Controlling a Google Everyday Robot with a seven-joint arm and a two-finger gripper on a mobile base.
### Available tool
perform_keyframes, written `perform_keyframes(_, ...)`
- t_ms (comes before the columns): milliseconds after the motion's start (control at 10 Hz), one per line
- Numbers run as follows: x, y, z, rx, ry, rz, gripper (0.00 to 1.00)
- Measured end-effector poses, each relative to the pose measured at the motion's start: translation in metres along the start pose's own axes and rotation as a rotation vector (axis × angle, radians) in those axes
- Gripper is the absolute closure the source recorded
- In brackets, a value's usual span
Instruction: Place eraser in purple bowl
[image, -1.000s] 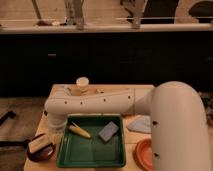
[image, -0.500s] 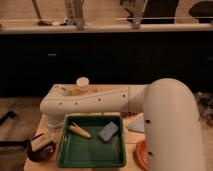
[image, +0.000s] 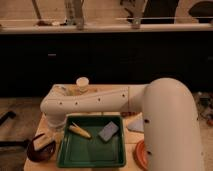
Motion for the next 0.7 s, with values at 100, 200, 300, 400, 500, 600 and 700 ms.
perform_keyframes(100,-0.0001,0.0,0.0,0.0,0.0,0.0,0.79)
perform_keyframes(200,0.0,0.0,0.0,0.0,0.0,-0.001,0.69)
perform_keyframes(300,-0.0002,0.0,0.0001,0.0,0.0,-0.001,0.57)
perform_keyframes(400,-0.0003,0.0,0.0001,0.0,0.0,-0.001,0.48)
perform_keyframes(500,-0.0004,0.0,0.0001,0.0,0.0,-0.002,0.39)
perform_keyframes(600,-0.0004,-0.0001,0.0001,0.0,0.0,-0.002,0.27)
perform_keyframes(700,-0.0005,-0.0001,0.0001,0.0,0.0,-0.002,0.22)
